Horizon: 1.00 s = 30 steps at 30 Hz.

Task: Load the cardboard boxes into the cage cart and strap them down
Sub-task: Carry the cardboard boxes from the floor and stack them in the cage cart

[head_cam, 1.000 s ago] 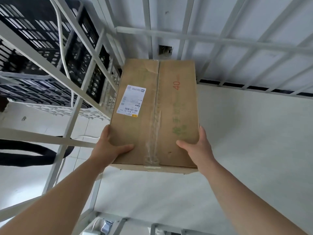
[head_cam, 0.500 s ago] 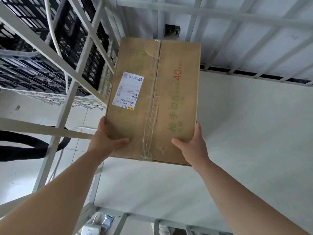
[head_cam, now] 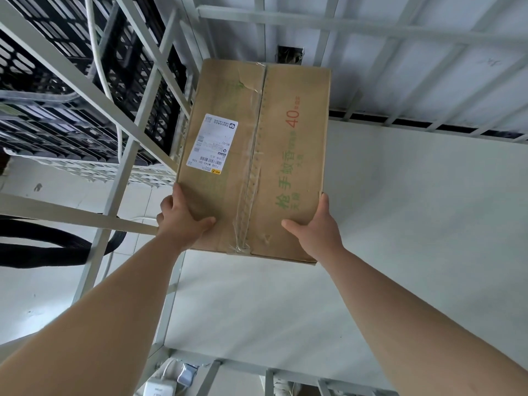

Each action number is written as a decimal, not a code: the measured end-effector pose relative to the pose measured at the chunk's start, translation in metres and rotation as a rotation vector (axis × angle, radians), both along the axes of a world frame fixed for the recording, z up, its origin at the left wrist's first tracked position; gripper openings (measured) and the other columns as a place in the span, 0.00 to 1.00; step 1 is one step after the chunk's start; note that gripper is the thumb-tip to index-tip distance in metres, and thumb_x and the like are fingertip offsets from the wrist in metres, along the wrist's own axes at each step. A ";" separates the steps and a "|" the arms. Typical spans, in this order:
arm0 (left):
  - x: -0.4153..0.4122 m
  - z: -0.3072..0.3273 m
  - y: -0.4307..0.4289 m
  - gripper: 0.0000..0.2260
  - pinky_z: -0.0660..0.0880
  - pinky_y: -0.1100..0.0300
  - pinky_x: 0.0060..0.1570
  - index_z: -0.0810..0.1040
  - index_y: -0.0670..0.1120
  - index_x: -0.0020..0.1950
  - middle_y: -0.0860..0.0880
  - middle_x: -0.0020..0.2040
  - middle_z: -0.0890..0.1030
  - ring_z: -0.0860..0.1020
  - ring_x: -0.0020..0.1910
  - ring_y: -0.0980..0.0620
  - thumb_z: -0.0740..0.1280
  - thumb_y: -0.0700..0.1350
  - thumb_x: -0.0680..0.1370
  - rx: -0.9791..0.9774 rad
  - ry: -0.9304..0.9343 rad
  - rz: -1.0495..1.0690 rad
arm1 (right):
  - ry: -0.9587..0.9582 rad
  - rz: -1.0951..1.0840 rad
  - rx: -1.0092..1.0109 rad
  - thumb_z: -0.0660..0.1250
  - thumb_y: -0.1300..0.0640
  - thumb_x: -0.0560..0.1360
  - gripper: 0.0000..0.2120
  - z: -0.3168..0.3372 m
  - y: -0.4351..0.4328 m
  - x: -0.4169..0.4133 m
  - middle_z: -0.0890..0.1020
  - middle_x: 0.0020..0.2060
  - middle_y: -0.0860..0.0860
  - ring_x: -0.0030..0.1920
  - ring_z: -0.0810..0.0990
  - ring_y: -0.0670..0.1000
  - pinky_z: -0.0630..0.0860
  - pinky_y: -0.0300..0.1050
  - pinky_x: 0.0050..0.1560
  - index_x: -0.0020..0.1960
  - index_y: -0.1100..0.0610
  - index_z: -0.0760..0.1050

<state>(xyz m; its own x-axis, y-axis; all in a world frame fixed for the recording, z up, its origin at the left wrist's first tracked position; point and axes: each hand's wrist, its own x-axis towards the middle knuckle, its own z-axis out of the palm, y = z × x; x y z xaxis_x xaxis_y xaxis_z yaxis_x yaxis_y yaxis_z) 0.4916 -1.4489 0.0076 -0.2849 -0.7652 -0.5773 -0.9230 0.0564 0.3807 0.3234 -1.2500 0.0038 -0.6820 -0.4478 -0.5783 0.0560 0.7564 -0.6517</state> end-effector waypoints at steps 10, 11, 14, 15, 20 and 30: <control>-0.018 -0.002 -0.018 0.47 0.58 0.41 0.71 0.41 0.55 0.78 0.46 0.77 0.51 0.56 0.72 0.39 0.72 0.53 0.73 -0.036 -0.016 -0.067 | 0.044 -0.010 -0.007 0.74 0.47 0.69 0.47 -0.006 -0.017 -0.018 0.73 0.65 0.52 0.64 0.72 0.55 0.71 0.46 0.58 0.76 0.54 0.47; -0.020 -0.001 -0.019 0.46 0.57 0.41 0.71 0.41 0.55 0.78 0.46 0.77 0.50 0.55 0.73 0.39 0.72 0.53 0.73 -0.036 -0.017 -0.067 | 0.050 -0.011 -0.007 0.74 0.48 0.69 0.46 -0.006 -0.018 -0.019 0.73 0.64 0.52 0.63 0.73 0.55 0.71 0.45 0.56 0.76 0.54 0.49; -0.021 0.001 -0.017 0.46 0.56 0.42 0.72 0.41 0.54 0.78 0.46 0.77 0.50 0.54 0.73 0.40 0.72 0.53 0.73 -0.045 -0.021 -0.066 | 0.057 -0.008 -0.010 0.74 0.48 0.69 0.43 -0.005 -0.019 -0.021 0.74 0.62 0.52 0.61 0.74 0.55 0.72 0.46 0.55 0.74 0.54 0.51; -0.022 0.004 -0.014 0.45 0.56 0.43 0.72 0.42 0.53 0.78 0.46 0.77 0.50 0.54 0.73 0.40 0.71 0.53 0.73 -0.062 -0.037 -0.078 | 0.060 0.001 -0.007 0.74 0.48 0.69 0.44 -0.004 -0.019 -0.020 0.74 0.62 0.52 0.61 0.74 0.55 0.73 0.47 0.56 0.74 0.54 0.51; -0.032 0.035 0.000 0.31 0.57 0.46 0.71 0.59 0.53 0.75 0.46 0.77 0.55 0.56 0.74 0.42 0.68 0.53 0.76 -0.246 -0.137 -0.249 | 0.183 0.131 0.117 0.71 0.48 0.70 0.35 0.019 -0.012 -0.022 0.72 0.60 0.54 0.58 0.74 0.57 0.75 0.51 0.54 0.71 0.56 0.59; -0.084 0.198 0.054 0.18 0.63 0.53 0.65 0.74 0.52 0.68 0.50 0.65 0.77 0.73 0.63 0.45 0.64 0.50 0.78 -0.497 0.072 -0.579 | 0.692 0.330 0.129 0.67 0.54 0.73 0.10 0.171 0.034 -0.056 0.75 0.42 0.54 0.43 0.74 0.58 0.66 0.46 0.38 0.44 0.60 0.70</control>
